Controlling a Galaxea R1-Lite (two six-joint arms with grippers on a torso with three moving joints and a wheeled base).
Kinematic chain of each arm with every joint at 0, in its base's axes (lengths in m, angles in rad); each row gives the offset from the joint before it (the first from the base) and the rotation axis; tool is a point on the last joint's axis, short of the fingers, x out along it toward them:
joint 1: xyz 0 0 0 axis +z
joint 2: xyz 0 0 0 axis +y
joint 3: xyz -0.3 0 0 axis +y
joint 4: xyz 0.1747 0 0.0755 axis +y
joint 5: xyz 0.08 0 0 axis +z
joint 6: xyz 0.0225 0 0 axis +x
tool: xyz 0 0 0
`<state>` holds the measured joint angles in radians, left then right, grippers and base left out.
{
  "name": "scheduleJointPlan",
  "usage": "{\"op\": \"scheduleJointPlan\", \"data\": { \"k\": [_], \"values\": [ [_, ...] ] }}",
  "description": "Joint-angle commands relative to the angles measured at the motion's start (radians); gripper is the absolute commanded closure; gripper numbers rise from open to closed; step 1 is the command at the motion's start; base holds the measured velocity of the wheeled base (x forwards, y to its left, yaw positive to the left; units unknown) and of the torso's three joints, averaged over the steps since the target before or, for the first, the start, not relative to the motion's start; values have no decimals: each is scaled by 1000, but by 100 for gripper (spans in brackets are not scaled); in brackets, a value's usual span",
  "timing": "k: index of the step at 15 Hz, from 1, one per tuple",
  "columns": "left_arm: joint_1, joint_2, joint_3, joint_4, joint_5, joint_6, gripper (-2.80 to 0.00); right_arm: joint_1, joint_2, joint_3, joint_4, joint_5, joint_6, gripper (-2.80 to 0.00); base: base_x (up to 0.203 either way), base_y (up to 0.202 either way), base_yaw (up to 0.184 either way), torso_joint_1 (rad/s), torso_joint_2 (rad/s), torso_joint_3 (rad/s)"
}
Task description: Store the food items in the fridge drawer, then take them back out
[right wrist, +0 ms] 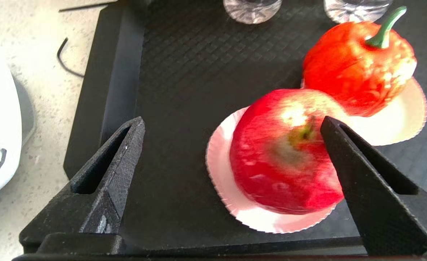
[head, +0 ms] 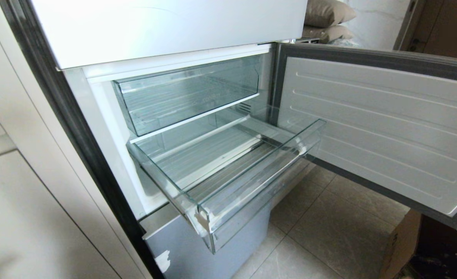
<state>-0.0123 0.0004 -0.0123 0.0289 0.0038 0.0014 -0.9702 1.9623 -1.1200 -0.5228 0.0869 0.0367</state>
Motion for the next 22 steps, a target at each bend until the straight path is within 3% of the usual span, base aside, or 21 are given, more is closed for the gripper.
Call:
{"op": "scheduleJointPlan", "data": {
  "k": [1,8,22],
  "values": [
    [0,0,0,0,1,0,0,0,-13,-3,-5,3,-1,-280,0,0,0,0,0,0],
    [0,0,0,0,1,0,0,-27,-79,25,-8,-20,-1,-280,0,0,0,0,0,0],
    [0,0,0,0,1,0,0,-56,47,30,-34,-9,7,-280,0,0,0,0,0,0]
  ]
}}
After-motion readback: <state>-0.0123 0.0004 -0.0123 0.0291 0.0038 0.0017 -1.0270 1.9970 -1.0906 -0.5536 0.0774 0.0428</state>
